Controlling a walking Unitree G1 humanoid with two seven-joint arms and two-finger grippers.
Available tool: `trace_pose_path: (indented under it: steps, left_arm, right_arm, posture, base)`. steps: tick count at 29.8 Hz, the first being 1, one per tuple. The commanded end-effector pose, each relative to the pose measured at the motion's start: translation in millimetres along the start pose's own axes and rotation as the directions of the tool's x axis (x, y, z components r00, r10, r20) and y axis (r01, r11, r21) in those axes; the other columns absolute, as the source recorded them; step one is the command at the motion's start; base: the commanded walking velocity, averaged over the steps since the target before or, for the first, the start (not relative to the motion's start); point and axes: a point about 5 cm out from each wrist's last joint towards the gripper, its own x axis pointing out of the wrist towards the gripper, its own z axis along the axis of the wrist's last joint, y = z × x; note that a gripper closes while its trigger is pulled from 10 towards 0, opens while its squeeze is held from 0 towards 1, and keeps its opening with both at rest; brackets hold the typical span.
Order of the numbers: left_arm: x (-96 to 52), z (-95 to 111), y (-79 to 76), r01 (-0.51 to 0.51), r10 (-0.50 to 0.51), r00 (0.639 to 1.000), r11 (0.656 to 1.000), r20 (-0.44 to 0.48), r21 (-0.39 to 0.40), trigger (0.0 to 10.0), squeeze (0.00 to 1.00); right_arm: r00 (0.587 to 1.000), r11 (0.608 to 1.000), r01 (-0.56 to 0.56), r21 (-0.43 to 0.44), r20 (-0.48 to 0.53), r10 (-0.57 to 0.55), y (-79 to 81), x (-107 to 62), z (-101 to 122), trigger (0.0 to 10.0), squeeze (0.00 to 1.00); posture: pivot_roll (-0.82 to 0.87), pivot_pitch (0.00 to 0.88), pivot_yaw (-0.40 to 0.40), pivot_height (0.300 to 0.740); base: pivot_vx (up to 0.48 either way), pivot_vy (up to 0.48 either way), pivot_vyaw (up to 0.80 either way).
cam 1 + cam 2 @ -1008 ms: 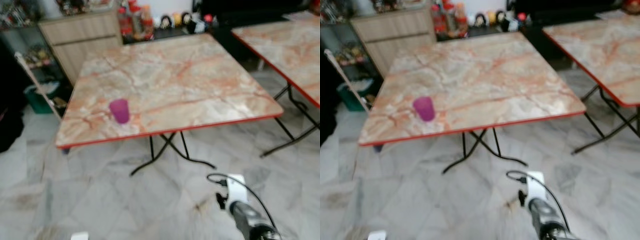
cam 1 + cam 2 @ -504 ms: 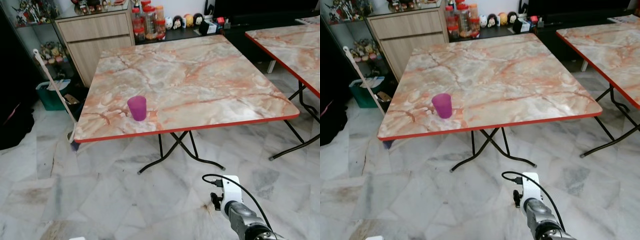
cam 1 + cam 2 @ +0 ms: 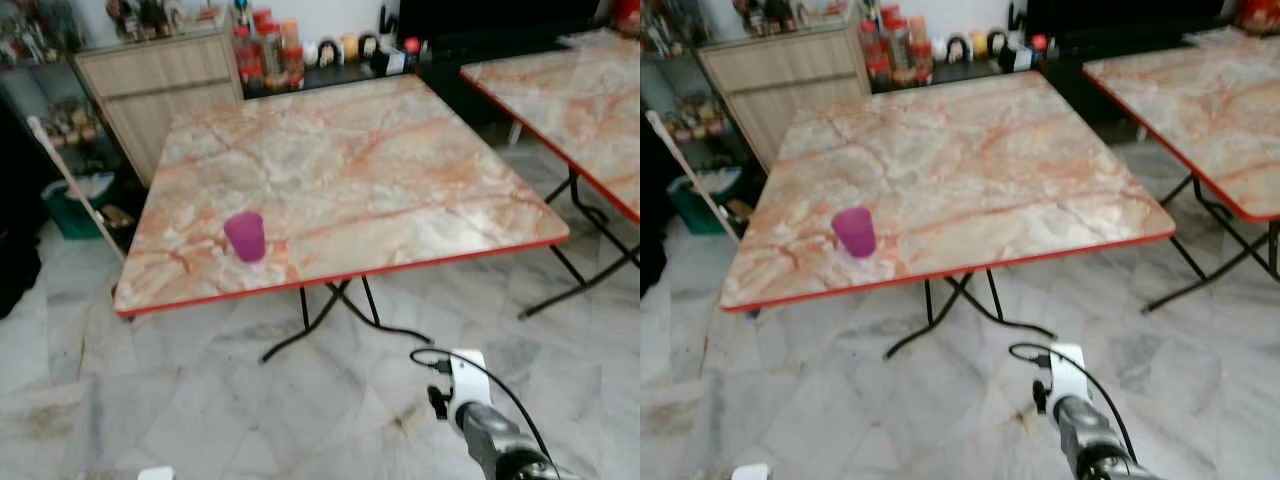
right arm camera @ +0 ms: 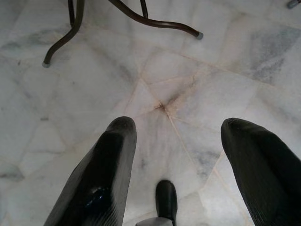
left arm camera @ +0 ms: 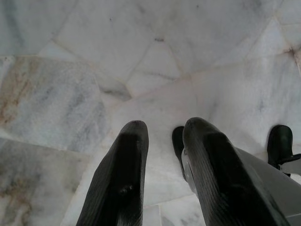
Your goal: Setting the table
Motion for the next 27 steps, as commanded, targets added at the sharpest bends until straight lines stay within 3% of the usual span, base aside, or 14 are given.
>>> trace_pose_path:
  steps: [1,27]
  left_arm:
    - [-2.2,-4.7,3.2,-0.005,0.005,1.0,1.0,-0.017,0.015,10.0,0.0]
    - [-2.6,-6.7,1.5,0.002,-0.002,1.0,1.0,-0.024,0.022,10.0,0.0]
  right_arm:
    - [1.0,1.0,-0.016,-0.003,0.007,0.016,7.2,0.6,2.8,10.0,0.0]
    - [1.0,0.999,-0.02,-0.039,-0.011,0.02,5.5,0.4,0.7,10.0,0.0]
  posture:
    - [-0.1,0.0,0.102,0.74]
    - [-0.1,0.0,0.097,0.74]
  base:
    - [0.289,0.0,0.0]
    - [0.272,0.0,0.0]
